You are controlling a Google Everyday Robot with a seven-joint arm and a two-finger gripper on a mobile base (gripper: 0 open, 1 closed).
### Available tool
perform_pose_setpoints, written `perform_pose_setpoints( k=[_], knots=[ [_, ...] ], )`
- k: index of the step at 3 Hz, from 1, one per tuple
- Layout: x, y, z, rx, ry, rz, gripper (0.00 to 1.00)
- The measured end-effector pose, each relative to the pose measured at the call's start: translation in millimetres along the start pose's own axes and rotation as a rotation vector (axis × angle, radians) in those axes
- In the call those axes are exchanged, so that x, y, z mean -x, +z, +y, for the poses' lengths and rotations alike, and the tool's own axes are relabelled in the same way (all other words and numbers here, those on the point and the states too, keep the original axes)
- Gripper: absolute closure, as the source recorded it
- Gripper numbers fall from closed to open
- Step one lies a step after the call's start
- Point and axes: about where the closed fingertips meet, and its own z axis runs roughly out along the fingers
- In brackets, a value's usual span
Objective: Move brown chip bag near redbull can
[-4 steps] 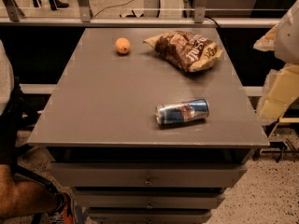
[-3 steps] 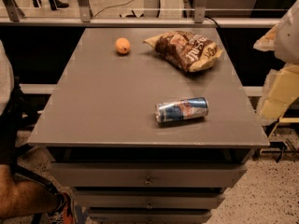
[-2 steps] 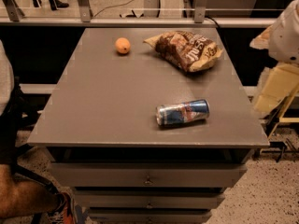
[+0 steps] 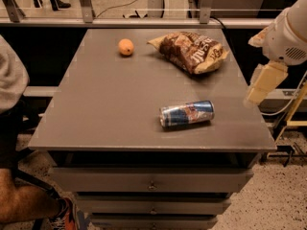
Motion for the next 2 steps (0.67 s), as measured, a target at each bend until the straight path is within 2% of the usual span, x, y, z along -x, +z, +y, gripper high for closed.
perform_pose_setpoints(
  k=[1, 2],
  knots=[
    [-1, -4, -18, -0.055, 0.027, -0.046, 0.00],
    [-2, -16, -61, -0.167, 0.075, -0.151, 0.00]
  ],
)
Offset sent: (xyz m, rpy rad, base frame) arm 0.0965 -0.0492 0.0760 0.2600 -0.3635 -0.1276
